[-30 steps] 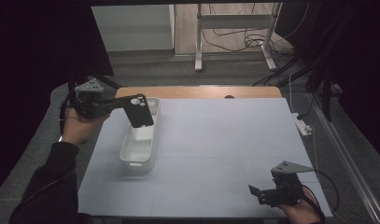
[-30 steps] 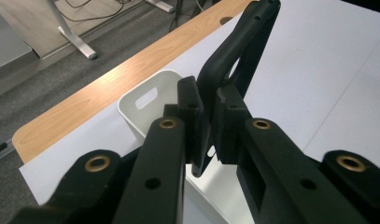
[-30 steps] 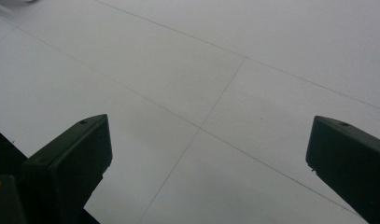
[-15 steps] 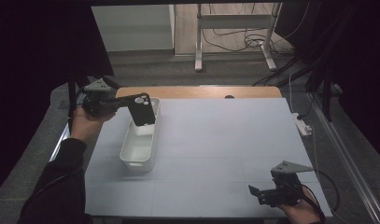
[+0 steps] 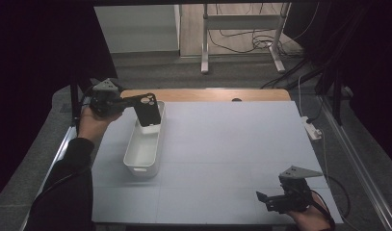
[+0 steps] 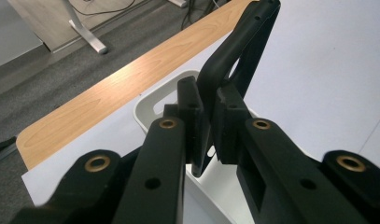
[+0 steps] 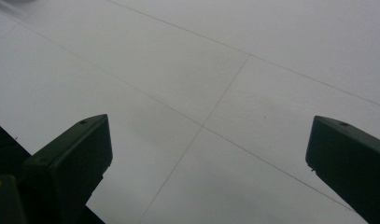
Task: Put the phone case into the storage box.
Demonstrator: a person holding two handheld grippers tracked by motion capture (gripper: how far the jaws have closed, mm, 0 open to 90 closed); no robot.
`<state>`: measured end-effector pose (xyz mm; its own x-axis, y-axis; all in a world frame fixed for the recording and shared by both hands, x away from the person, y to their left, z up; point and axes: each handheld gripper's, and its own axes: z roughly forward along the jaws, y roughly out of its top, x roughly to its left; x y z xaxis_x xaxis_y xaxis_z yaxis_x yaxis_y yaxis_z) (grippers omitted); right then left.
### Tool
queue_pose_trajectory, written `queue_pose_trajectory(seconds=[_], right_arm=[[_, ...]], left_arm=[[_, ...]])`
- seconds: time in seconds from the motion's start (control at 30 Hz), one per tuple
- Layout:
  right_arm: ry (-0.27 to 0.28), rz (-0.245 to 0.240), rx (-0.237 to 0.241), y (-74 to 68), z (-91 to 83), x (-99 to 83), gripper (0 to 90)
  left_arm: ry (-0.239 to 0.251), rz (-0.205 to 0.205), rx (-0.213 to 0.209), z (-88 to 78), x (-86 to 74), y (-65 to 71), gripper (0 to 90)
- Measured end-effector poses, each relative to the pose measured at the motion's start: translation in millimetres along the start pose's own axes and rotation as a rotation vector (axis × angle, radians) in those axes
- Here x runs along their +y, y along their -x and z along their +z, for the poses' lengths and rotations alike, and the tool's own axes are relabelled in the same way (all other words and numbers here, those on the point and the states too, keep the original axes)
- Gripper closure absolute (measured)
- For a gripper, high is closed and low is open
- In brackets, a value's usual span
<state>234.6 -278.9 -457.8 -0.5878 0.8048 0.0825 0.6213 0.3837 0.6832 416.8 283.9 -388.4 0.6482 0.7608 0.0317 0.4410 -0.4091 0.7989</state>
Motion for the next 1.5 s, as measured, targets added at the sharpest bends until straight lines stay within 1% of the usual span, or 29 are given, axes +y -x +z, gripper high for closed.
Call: queue_pose_trajectory(seconds=[0.2,0.4,0.53,0.63,0.7,0.77,1.03,1.5], right_arm=[[-0.002,0.002,0.003,0.0,0.4,0.1,0.5],[-0.003,0.002,0.004,0.1,0.5,0.1,0.6],[-0.004,0.001,0.005,0.2,0.6,0.1,0.6],[-0.007,0.002,0.005,0.5,0.5,0.1,0.7],[-0.007,0.004,0.006,0.5,0.6,0.1,0.7],[-0.007,0.002,0.007,0.5,0.6,0.1,0.7],[-0.009,0.001,0.007,0.3,0.7,0.1,0.9],[-0.009,0.000,0.011,0.6,0.6,0.0,1.0]], left_arm=[[-0.002,0.002,0.001,6.3,0.9,-6.1,82.4],[-0.011,0.012,0.005,16.8,0.5,-12.2,82.4],[-0.001,0.012,0.006,23.5,-1.4,-16.0,82.4],[-0.004,0.012,0.006,26.8,-2.1,-17.0,82.4],[-0.012,0.026,0.016,31.6,-2.7,-17.7,82.4],[-0.014,0.030,0.020,34.0,-2.9,-18.4,82.4],[-0.006,0.052,0.024,43.2,-2.8,-20.5,82.4],[0.007,0.059,0.037,59.1,-6.1,-26.3,82.3]])
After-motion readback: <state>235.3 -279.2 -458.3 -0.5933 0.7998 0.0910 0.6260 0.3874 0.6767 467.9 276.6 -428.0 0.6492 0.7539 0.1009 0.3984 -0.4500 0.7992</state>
